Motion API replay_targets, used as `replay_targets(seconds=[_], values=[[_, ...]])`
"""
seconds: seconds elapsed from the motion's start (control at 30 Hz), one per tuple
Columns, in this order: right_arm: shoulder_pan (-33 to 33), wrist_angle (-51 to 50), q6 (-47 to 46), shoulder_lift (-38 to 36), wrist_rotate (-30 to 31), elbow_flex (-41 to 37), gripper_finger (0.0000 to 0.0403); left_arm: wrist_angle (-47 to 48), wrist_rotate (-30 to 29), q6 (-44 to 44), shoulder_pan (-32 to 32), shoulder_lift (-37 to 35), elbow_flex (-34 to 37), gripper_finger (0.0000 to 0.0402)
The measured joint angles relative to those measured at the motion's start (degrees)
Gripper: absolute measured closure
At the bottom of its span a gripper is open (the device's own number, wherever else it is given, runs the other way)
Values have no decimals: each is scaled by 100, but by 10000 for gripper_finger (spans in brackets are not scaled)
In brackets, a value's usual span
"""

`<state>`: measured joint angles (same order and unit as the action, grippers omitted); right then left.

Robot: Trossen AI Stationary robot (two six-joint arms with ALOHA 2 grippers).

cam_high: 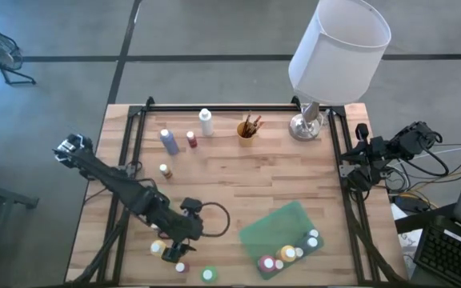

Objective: Pick & Place Paint Supplies
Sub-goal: Put the big green paint bottle into the green bin

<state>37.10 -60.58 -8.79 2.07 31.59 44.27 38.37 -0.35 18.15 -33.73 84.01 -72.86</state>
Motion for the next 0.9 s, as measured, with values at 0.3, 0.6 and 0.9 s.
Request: replay_targets(seconds=[0.3,0.6,0.9], values=[[2,-2,2,0,0,0,394,-161,-110,-353,-507,393,2,145],[0,-2,2,0,0,0,394,-469,37,-1277,-667,748,28,144],[0,-2,2,0,-2,0,394,-859,1185,-2145,-34,686,199,140]])
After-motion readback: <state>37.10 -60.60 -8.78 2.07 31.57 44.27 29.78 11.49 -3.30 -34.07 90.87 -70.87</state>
